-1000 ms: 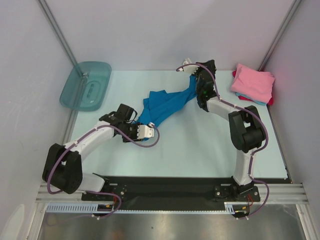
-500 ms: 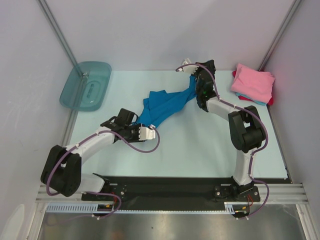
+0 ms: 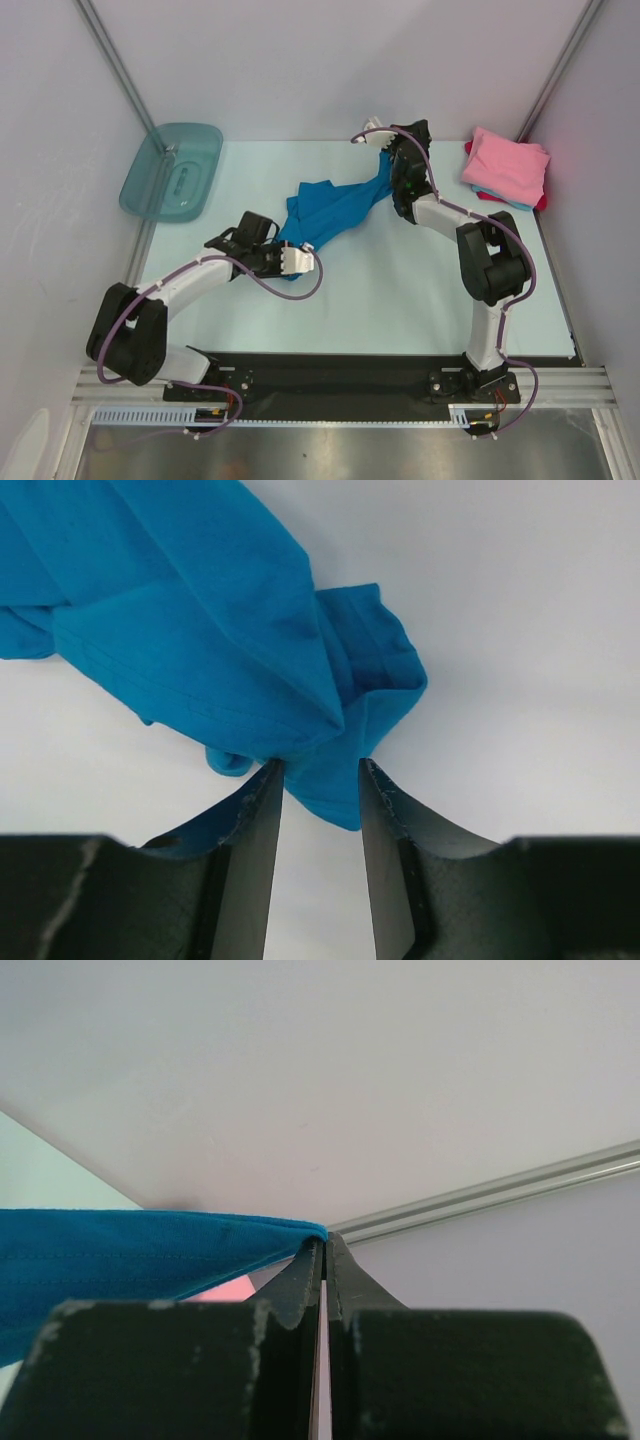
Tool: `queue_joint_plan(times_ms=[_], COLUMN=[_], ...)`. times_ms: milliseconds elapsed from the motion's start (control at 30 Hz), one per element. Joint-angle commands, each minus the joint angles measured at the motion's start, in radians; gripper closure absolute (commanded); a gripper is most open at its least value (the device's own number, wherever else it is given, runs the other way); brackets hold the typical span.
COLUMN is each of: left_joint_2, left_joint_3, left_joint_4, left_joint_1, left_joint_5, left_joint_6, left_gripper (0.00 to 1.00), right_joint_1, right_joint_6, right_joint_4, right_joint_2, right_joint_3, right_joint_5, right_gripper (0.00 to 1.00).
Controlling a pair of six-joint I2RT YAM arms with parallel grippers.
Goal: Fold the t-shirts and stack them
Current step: Move the tshirt to the center of the board
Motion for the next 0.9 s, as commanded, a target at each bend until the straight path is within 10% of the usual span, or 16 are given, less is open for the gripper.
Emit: queue_joint_plan(times_ms=[0, 867], left_joint_2=[0.004, 0.014], left_joint_3=[0.057, 0.05], left_joint_4=[0.022, -0.022], left_joint_1=[-0.009, -0.015], left_joint_5=[0.008, 0.042], left_joint_6=[-0.005, 0.018], left_gripper=[0.59, 0.6], right_joint_1=[0.005, -0.006], right_joint_6=[0.015, 0.011], right_joint_4=[0.071, 0.072], right_joint_2=[-0.032, -0.022], right_joint_3=[0.015, 0.036], right_joint_5=[0.017, 0.012], right_gripper=[1.0, 1.0])
